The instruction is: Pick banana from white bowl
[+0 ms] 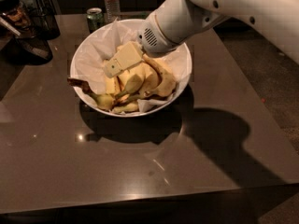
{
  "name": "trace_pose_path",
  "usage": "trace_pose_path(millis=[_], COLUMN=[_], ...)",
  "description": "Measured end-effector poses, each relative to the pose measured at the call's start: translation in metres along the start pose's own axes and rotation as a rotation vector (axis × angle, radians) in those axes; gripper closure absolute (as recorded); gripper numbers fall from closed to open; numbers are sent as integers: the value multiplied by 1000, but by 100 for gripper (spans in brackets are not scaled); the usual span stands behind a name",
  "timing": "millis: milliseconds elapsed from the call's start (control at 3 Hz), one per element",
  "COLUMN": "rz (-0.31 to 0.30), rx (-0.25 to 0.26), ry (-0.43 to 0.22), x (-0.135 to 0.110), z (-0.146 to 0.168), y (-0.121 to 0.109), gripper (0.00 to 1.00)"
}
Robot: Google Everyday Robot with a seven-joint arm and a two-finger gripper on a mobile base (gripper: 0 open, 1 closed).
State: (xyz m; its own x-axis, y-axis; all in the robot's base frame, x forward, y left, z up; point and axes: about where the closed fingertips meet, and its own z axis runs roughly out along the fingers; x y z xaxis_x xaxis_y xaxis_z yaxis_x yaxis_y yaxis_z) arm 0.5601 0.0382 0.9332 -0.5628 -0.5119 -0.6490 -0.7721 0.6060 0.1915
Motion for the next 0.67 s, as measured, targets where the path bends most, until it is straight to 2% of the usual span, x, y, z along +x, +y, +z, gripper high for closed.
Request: trace_pose_path(millis=[333,667], rz=[9,17], rx=[27,102], ry=[27,71], x=[4,10], z=[6,22], y=[0,4], gripper=[15,15])
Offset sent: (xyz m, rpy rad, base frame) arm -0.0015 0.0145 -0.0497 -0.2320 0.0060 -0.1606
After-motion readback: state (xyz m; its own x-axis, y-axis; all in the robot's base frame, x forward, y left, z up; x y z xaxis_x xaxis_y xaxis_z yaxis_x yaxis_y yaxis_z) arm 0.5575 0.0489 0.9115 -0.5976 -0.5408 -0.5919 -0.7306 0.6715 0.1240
